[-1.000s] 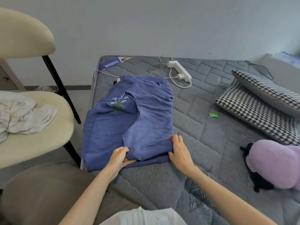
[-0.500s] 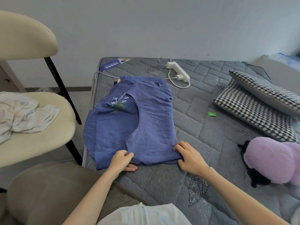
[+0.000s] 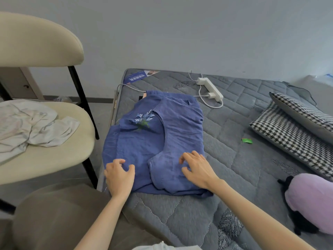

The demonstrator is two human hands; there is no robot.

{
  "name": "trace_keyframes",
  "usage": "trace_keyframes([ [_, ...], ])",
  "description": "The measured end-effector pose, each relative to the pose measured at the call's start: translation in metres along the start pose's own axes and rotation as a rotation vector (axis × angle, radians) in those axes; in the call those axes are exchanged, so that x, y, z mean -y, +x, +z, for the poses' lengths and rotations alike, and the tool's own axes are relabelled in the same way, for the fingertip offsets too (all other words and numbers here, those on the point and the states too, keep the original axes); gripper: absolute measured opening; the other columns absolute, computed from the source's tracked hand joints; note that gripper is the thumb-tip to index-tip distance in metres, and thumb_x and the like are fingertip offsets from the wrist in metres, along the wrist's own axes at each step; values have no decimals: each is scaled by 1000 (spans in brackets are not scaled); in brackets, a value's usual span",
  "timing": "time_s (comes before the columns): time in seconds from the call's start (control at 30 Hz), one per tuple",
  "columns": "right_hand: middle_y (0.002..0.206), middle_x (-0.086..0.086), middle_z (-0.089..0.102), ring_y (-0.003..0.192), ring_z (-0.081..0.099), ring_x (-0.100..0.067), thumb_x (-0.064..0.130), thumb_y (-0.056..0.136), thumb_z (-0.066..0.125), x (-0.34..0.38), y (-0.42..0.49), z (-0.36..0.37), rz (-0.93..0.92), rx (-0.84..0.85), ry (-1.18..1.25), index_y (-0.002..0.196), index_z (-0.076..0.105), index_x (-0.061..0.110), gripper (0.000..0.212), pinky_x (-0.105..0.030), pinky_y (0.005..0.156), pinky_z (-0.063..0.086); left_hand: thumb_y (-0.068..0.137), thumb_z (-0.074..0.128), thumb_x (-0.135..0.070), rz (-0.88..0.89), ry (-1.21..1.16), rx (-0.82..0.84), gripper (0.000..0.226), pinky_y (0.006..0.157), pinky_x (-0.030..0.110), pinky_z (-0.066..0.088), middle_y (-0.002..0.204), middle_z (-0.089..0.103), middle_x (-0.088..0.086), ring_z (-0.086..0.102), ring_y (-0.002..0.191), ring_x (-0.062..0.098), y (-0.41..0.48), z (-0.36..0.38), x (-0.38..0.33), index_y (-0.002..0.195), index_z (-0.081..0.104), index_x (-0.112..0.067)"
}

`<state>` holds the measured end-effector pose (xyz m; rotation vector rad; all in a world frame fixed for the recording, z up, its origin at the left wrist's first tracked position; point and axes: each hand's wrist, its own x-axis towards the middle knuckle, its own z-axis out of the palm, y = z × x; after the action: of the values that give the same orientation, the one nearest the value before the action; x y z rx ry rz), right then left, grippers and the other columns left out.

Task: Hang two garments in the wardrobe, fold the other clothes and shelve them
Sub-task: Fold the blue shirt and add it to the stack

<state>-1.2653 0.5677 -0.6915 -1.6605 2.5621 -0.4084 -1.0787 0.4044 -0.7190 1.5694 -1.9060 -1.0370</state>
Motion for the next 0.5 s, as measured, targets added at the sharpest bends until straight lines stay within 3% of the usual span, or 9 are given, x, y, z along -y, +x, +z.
trace_keyframes([
  [0.17, 116, 8, 60, 101, 48, -18, 9, 85, 46, 30, 67, 9, -86, 93, 29, 115, 52, 19, 32, -30, 84, 37, 86, 63, -27, -153, 68, -16, 58, 104, 47, 28, 142, 37, 16, 29, 129, 37, 21, -16, 12, 138, 42, -14],
  [0.4, 132, -4, 48, 121, 44, -26, 2, 86, 44, 77, 176, 20, -192, 141, -67, 129, 50, 14, 44, -38, 89, 42, 78, 72, -42, -201, -69, 76, 82, 110, 44, 27, 142, 44, 13, 33, 132, 36, 36, -19, 27, 144, 34, -10],
  [0.5, 135, -4, 45, 118, 46, -28, -1, 89, 42, 90, 221, 22, -235, 152, -97, 128, 50, 12, 42, -37, 76, 42, 78, 74, -36, -144, -132, 62, 79, 111, 41, 26, 142, 43, 8, 30, 133, 31, 42, -17, 31, 142, 36, -12],
])
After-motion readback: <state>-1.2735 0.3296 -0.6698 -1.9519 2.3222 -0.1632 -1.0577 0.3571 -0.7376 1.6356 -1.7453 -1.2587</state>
